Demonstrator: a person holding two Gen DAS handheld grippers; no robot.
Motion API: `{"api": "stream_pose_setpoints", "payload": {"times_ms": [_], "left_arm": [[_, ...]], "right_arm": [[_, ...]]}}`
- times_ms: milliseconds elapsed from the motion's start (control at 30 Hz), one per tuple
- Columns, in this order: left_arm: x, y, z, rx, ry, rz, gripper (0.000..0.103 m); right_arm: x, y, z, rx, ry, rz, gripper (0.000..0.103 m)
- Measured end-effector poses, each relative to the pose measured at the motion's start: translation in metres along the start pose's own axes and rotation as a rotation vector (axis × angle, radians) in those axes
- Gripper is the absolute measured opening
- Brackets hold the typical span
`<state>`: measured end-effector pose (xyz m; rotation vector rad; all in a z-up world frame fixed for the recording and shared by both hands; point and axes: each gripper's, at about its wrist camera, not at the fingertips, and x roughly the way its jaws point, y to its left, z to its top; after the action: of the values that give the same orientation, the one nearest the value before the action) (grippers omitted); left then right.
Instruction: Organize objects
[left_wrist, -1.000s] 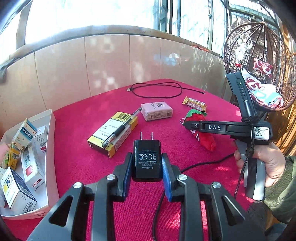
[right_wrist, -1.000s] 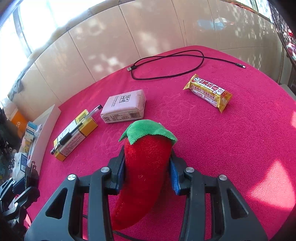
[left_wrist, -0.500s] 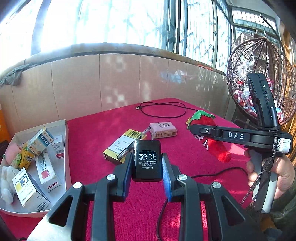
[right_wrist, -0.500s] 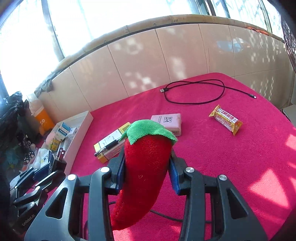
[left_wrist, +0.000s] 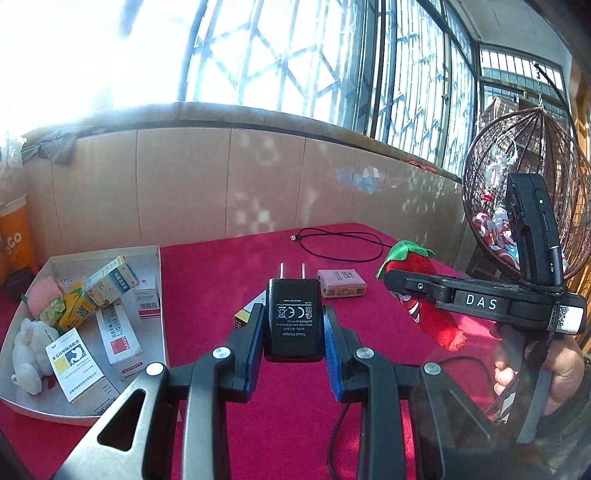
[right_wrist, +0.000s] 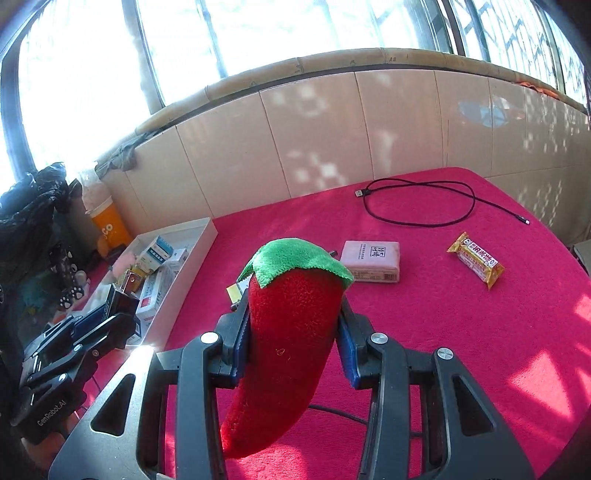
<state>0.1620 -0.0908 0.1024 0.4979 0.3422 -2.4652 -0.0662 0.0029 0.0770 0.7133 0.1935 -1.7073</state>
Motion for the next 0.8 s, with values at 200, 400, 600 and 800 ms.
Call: {"api": "stream_pose_setpoints", "payload": {"times_ms": [200,400,600,800], "left_arm": [[-0.008,0.010,0.001,-0.024,-0.019,0.008,0.029],[-0.014,0.018,0.002,-0.047,-0.035,0.018,0.029],[-0.020,0.025,0.003,-0.067,-0.050,0.025,0.029],[-0.026,0.032,0.003,-0.087,-0.064,0.032,0.029]], "right_arm": [[0.000,0.012,0.000,-0.025,0.009,0.014,0.040],[0.002,0.020,-0.001,-0.042,0.017,0.019,0.040],[0.002,0.028,-0.001,-0.059,0.022,0.024,0.040],[0.004,0.038,-0.001,-0.076,0.030,0.027,0.040]]}}
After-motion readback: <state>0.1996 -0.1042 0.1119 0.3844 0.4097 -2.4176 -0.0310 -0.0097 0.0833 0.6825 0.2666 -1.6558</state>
